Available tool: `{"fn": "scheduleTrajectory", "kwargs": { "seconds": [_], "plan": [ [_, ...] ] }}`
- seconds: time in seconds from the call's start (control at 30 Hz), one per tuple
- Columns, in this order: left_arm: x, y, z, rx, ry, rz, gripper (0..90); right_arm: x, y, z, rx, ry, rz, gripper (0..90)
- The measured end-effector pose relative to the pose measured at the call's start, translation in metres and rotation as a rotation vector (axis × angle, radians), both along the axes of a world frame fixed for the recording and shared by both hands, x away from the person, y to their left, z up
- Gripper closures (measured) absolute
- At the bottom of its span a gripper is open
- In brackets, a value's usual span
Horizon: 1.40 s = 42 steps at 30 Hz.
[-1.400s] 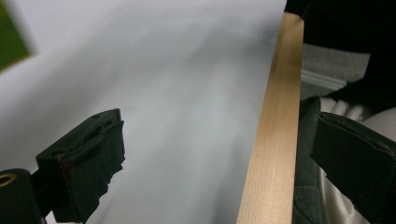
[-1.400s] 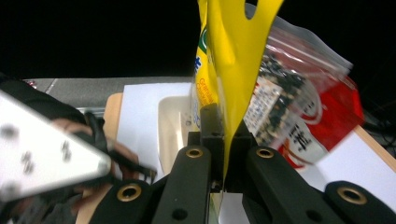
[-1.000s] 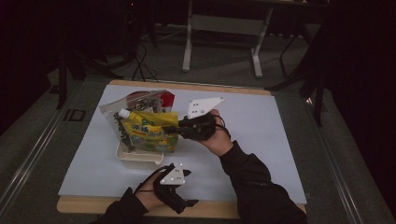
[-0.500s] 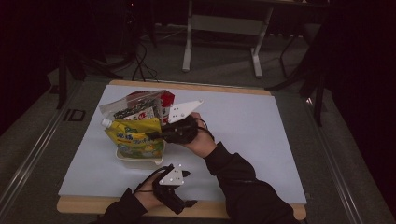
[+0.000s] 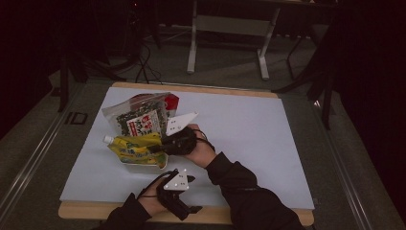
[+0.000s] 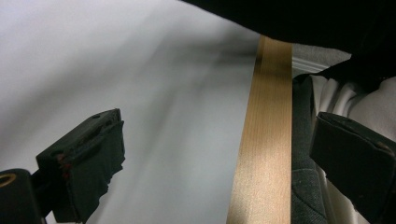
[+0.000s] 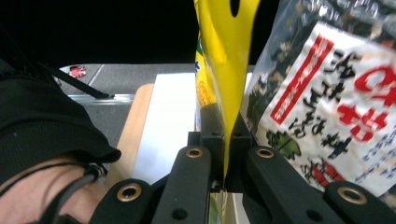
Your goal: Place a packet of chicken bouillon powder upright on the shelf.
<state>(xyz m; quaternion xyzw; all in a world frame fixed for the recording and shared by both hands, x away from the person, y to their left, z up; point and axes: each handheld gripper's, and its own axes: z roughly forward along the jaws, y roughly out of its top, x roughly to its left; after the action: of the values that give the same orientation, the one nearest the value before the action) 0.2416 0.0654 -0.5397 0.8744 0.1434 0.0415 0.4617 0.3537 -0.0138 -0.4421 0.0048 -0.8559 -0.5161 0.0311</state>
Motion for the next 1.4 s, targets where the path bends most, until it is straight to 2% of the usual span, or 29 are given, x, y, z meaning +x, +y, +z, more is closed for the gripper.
{"fn": "scheduleTrajectory", "kwargs": {
  "seconds": [0.13,0.2,0.37,0.4,0.47,0.53,0.6,0.7,0.73,0.83,0.93,0.97,1.07,1.13,1.23,1.4],
  "plan": [
    [0.0,0.0,-0.001,-0.002,0.004,0.0,4.8,0.002,-0.002,-0.012,-0.024,0.012,-0.004,89.7],
    [0.0,0.0,-0.001,-0.001,0.006,0.002,4.8,0.003,-0.005,-0.016,-0.013,0.034,-0.009,89.7],
    [0.001,-0.001,0.0,0.0,0.004,0.001,4.8,0.001,-0.005,-0.015,-0.031,0.01,-0.016,87.1],
    [0.0,-0.001,0.0,-0.001,0.001,-0.003,4.8,0.001,-0.008,-0.012,-0.01,0.01,-0.018,79.3],
    [0.0,-0.002,0.0,-0.002,0.003,-0.002,4.8,0.002,-0.011,-0.009,-0.002,0.004,-0.028,74.3],
    [0.0,-0.002,0.0,0.0,0.001,-0.002,4.8,0.003,-0.016,-0.006,0.001,0.008,-0.033,73.8],
    [0.0,-0.002,0.0,0.002,0.002,-0.003,4.8,0.003,-0.021,-0.005,0.004,0.009,-0.045,68.3],
    [0.0,-0.002,0.001,-0.001,0.005,-0.002,4.8,0.003,-0.026,-0.004,0.006,-0.003,-0.058,65.2],
    [0.0,-0.002,0.001,-0.001,0.005,-0.002,4.8,0.004,-0.029,-0.003,0.006,-0.002,-0.063,65.2],
    [0.0,-0.002,0.001,-0.004,0.005,0.004,4.8,0.004,-0.042,-0.002,0.014,-0.009,-0.095,54.3],
    [0.0,-0.003,0.001,-0.003,0.008,0.001,4.8,0.004,-0.049,-0.001,0.019,-0.008,-0.111,52.6],
    [0.0,-0.003,0.0,-0.005,0.009,0.001,4.8,0.004,-0.055,-0.002,0.03,-0.007,-0.128,46.5],
    [0.0,-0.003,0.0,-0.003,0.009,-0.001,4.8,0.003,-0.068,-0.004,0.035,-0.007,-0.155,42.2],
    [0.0,-0.003,0.0,-0.002,0.008,0.0,4.8,0.003,-0.068,-0.004,0.035,-0.007,-0.155,42.2],
    [0.0,-0.003,0.001,-0.009,0.016,0.002,4.8,0.002,-0.093,-0.011,0.02,0.001,-0.203,34.4],
    [-0.001,-0.003,0.001,-0.006,0.012,0.004,4.8,0.001,-0.115,-0.023,0.005,0.027,-0.234,28.1]
  ]
}}
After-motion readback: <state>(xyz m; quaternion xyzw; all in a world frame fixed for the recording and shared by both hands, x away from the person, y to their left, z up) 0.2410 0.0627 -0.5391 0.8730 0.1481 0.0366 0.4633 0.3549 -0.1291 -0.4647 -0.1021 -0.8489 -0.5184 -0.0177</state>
